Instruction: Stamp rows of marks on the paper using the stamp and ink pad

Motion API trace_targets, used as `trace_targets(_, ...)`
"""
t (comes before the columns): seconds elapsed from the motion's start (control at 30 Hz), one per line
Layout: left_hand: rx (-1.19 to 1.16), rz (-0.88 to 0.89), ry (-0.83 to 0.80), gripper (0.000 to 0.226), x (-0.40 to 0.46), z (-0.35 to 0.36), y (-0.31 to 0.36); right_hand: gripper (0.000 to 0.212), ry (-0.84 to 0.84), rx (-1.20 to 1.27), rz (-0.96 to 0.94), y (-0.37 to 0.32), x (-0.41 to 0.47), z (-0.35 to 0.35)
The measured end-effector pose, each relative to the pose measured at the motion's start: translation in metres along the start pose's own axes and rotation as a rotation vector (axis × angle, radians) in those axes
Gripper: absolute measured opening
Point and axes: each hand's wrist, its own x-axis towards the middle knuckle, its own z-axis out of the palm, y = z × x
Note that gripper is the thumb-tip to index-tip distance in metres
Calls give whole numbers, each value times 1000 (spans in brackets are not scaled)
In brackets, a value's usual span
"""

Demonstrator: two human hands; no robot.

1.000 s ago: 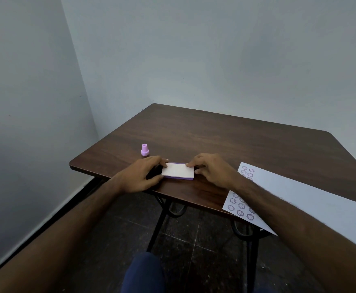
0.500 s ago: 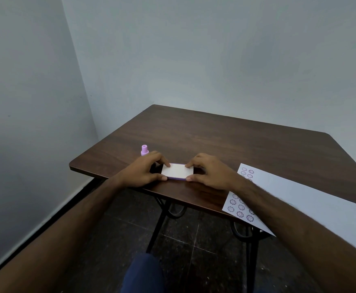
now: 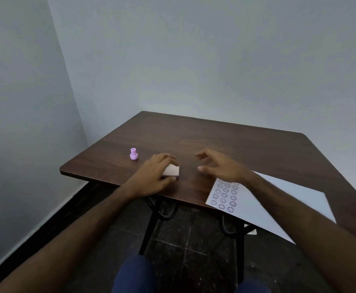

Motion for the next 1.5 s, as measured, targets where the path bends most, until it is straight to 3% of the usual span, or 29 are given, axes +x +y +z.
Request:
trace_targets(0.13,43,229,-212,41,21,34,69,20,62,-189,57,38,-61,-38)
trace_targets(0.33,98,284,-387,49,44,62,109,29,18,-277,173,73,-125,-51)
trace_targets(0.5,208,176,-352,51,71,62,89,42,-44,-378,220,81,-115,-41)
trace_targets(0.6,337,53,-419,70,96,68,71,52,-58,-492,326,87,-88,-33)
trace_targets(0.73,268,-71,-468,88,138,89,49,56,53,-595,413,104,-42,-20)
trace_targets(0.87,228,-104,-462,83,188,119,19,61,181,-556,498,133,8,-14)
trace_targets(1.13,187,-75,-492,72,237,140,-26,76,197,-492,619,155,59,-15)
trace_targets(1.27,168,-100,-491,72,234,136,-20,78,105,-486,664,141,60,-26)
trace_targets(1.5,175,-152,-639,79,242,108,-9,83,-138,-445,707,129,67,-59)
